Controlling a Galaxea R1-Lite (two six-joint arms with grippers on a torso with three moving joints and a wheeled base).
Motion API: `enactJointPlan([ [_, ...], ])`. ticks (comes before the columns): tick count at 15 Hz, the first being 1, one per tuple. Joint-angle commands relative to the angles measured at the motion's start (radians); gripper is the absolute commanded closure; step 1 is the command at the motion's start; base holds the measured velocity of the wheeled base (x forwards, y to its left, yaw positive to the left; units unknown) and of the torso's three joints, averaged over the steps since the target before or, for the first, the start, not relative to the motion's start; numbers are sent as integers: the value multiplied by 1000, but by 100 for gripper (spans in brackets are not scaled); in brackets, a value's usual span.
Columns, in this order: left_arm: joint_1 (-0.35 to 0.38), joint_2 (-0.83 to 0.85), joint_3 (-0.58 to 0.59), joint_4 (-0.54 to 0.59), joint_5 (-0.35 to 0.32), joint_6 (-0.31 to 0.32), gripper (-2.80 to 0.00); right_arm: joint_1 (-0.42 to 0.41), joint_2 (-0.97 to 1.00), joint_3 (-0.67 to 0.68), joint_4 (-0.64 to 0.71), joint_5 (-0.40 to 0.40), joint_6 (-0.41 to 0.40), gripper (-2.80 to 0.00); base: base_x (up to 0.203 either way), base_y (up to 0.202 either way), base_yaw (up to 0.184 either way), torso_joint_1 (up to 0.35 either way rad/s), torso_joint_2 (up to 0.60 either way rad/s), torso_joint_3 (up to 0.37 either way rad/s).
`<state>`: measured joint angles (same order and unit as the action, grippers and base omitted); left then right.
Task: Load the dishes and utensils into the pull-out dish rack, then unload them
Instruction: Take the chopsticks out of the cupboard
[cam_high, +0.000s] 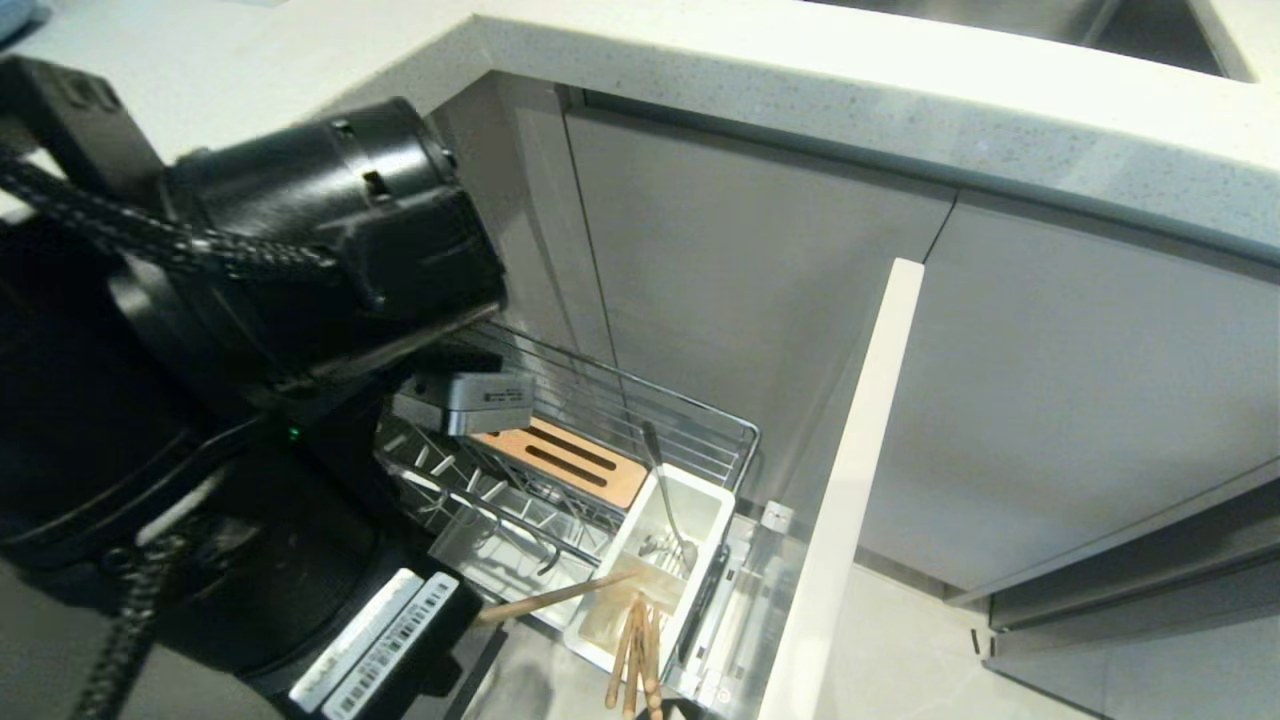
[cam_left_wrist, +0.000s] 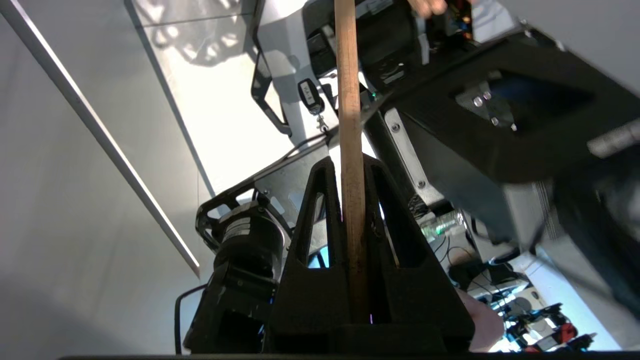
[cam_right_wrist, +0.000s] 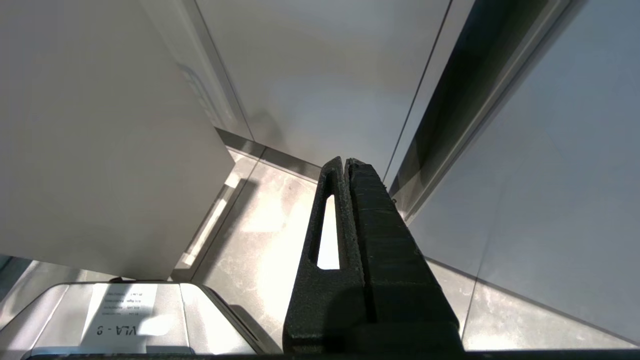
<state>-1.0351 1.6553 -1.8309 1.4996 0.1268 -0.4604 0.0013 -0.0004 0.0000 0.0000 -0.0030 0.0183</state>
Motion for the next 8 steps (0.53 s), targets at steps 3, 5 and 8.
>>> enactJointPlan([
  [3,-36,-61,-50,30,2,-33,0,0,0,2,0,0,0,0,0,0,0,0,0,0],
  [5,-45,-86,-67,30,2,-39,0,0,0,2,0,0,0,0,0,0,0,0,0,0],
  [8,-46,-139,-82,30,20,-40,0,0,0,2,0,0,0,0,0,0,0,0,0,0],
])
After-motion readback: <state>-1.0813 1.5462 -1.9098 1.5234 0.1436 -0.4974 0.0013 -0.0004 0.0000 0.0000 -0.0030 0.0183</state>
